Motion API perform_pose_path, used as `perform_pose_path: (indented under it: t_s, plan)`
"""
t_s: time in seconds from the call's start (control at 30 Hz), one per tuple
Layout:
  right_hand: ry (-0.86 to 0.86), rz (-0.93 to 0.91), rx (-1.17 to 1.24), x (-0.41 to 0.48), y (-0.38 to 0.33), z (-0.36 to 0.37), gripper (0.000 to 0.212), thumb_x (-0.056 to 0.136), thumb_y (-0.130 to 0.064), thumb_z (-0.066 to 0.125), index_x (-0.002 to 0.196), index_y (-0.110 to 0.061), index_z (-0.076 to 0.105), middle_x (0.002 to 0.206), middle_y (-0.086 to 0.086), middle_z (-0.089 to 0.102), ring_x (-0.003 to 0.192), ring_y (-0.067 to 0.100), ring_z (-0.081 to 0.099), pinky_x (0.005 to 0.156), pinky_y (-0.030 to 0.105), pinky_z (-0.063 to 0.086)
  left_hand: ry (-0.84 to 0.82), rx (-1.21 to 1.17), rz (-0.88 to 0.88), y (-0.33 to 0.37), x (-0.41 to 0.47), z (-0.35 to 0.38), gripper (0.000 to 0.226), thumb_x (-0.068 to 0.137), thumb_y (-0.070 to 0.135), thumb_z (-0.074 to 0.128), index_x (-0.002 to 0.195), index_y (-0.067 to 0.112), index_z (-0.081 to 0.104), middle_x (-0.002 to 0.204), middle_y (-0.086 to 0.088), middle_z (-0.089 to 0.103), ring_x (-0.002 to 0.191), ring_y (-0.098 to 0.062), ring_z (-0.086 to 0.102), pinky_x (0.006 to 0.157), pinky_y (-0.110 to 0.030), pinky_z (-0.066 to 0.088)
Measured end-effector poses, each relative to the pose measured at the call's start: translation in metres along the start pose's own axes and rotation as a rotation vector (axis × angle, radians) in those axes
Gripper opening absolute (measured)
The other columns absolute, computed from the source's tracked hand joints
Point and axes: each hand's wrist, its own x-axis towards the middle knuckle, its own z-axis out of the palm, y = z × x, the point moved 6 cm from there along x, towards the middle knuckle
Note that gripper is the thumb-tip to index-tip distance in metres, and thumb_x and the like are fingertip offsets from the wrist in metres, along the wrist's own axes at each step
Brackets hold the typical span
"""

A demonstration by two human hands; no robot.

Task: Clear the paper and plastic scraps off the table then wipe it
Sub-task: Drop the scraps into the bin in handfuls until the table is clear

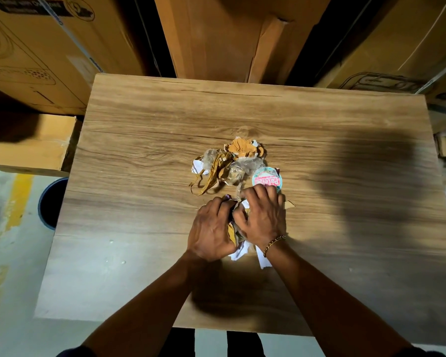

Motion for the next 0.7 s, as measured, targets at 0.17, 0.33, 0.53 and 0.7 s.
perform_pose_path:
  t_s: [0.17, 0.33, 0.53, 0.7]
  plan:
    - [0.066, -0.003, 0.038, 0.0, 0.001, -0.002, 0.025, 0.083, -0.04, 0.05, 0.081, -0.018, 0.062, 0.083, 0.0, 0.06, 0.09, 0.029, 0.053, 0.077, 0.046, 0.043, 0.011, -0.11, -0.087, 0.003, 0.0, -0.005, 0.068, 0.069, 0.031, 0.079, 0.129, 0.007, 0.058, 0.108, -0.009, 0.062, 0.092, -0.028, 0.061, 0.08, -0.037, 0.052]
    - [0.04, 0.011, 0.076, 0.0, 0.002, -0.003, 0.027, 0.081, -0.04, 0.05, 0.086, -0.019, 0.066, 0.088, -0.001, 0.063, 0.091, 0.029, 0.057, 0.078, 0.044, 0.044, 0.014, -0.155, -0.149, 0.006, -0.001, -0.008, 0.084, 0.073, 0.039, 0.074, 0.146, 0.006, 0.05, 0.119, -0.012, 0.064, 0.103, -0.029, 0.063, 0.088, -0.039, 0.055]
    - [-0.008, -0.069, 0.075, -0.004, -0.002, -0.002, 0.029, 0.081, -0.039, 0.052, 0.1, -0.024, 0.068, 0.102, -0.003, 0.06, 0.096, 0.027, 0.056, 0.079, 0.045, 0.043, -0.039, -0.01, -0.142, 0.005, -0.007, 0.001, 0.082, 0.07, 0.047, 0.078, 0.139, 0.009, 0.058, 0.116, -0.012, 0.061, 0.1, -0.032, 0.062, 0.086, -0.042, 0.054]
    - [0.034, -0.052, 0.07, -0.009, 0.0, -0.001, 0.022, 0.081, -0.039, 0.053, 0.083, -0.021, 0.065, 0.087, -0.002, 0.058, 0.089, 0.028, 0.054, 0.077, 0.045, 0.042, -0.013, 0.088, -0.149, 0.008, -0.016, 0.003, 0.085, 0.072, 0.057, 0.073, 0.146, 0.02, 0.054, 0.137, -0.013, 0.053, 0.111, -0.033, 0.05, 0.091, -0.045, 0.048]
